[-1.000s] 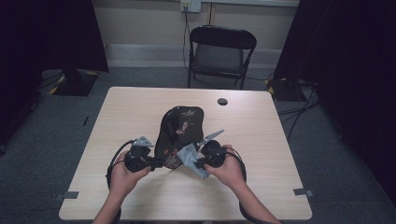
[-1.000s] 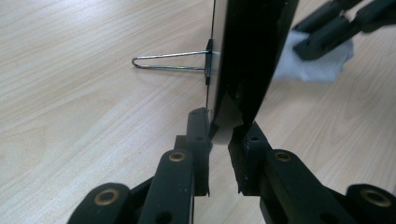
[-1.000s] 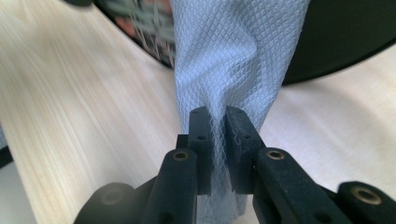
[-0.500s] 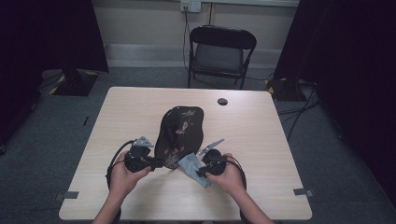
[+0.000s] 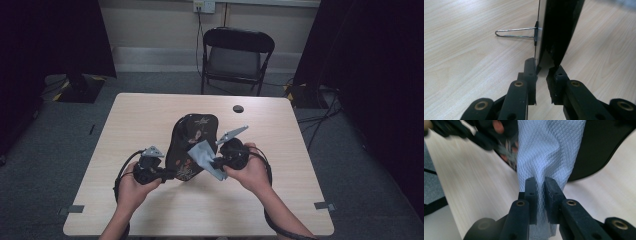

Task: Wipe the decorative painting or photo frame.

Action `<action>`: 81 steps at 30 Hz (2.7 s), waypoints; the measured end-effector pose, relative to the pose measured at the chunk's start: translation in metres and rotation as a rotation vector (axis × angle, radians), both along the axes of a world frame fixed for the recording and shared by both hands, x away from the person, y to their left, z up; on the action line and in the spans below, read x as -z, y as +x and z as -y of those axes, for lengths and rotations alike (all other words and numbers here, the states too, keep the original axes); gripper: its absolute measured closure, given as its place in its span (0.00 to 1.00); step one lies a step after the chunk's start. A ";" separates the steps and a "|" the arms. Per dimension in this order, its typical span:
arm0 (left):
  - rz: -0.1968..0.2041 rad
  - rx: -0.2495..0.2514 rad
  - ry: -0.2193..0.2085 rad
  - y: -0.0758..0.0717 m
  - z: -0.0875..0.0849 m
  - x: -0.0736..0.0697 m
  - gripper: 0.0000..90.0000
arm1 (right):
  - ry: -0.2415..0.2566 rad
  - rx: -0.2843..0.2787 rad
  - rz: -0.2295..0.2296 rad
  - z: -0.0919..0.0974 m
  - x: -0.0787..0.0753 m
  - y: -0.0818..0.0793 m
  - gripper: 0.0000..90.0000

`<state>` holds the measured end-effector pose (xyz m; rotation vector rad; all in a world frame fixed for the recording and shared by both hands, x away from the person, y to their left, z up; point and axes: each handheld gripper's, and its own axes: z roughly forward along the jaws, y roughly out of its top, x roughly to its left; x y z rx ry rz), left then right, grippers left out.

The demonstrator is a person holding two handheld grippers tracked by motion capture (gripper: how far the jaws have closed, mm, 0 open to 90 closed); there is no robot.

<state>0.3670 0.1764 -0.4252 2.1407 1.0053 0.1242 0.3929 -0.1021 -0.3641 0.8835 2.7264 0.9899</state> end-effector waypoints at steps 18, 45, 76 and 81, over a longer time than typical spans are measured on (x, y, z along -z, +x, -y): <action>0.006 0.006 0.000 0.000 0.000 0.000 0.87 | 0.045 -0.011 0.092 -0.025 -0.069 0.008 0.91; 0.004 0.010 0.000 0.001 -0.001 0.000 0.87 | -0.023 0.017 -0.101 -0.015 0.068 -0.004 0.91; 0.001 0.002 -0.002 0.000 0.000 0.000 0.87 | 0.026 -0.032 0.066 -0.020 -0.040 -0.002 0.91; 0.002 -0.001 -0.009 0.000 0.000 0.001 0.87 | 0.040 -0.053 0.113 -0.032 -0.067 -0.002 0.91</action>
